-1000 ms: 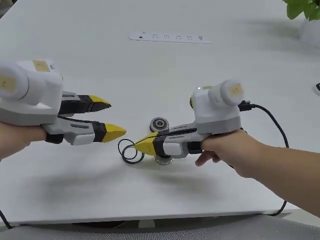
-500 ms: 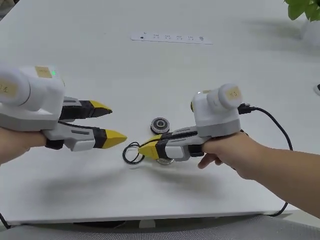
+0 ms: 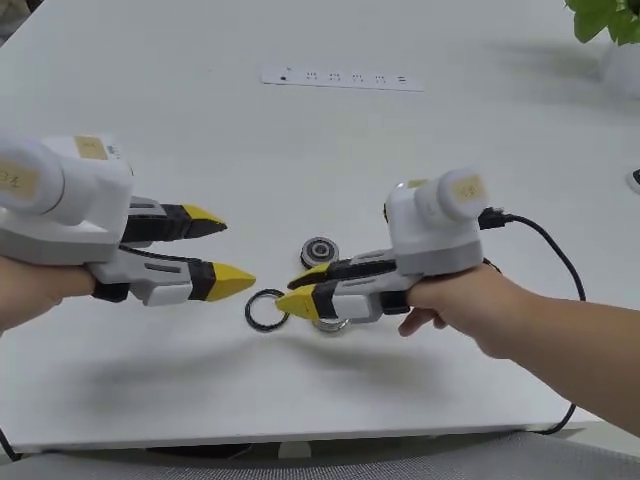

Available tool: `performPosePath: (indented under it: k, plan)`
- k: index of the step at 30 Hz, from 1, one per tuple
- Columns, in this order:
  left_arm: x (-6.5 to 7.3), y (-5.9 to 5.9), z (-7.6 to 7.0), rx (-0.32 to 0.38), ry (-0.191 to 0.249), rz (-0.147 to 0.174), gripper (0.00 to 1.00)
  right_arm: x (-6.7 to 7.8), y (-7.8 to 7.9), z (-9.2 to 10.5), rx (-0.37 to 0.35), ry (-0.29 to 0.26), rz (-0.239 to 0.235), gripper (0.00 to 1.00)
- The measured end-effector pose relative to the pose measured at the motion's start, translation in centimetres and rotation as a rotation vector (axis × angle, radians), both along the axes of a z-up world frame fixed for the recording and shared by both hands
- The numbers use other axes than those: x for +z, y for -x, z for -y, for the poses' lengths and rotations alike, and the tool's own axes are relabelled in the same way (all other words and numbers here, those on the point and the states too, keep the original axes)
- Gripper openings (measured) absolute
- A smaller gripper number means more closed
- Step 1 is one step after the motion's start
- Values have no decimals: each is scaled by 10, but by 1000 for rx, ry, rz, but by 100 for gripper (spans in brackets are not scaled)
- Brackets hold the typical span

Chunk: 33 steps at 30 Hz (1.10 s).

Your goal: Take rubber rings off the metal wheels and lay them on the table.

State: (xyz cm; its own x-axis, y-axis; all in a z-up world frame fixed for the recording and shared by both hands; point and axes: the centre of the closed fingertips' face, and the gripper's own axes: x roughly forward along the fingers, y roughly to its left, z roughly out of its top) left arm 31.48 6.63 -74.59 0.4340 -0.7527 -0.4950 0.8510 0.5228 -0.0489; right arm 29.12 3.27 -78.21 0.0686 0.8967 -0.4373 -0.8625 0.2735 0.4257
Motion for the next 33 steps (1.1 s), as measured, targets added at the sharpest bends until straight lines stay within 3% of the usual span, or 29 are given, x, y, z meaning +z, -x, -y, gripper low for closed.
performPosePath:
  k: [18,33]
  plan:
    - [2,-11,0,8,-1,8,46,12,-30,20,-84,-12,65,19]
    - [2,-31,22,-23,-1,14,44,11,-56,44,-164,8,127,21]
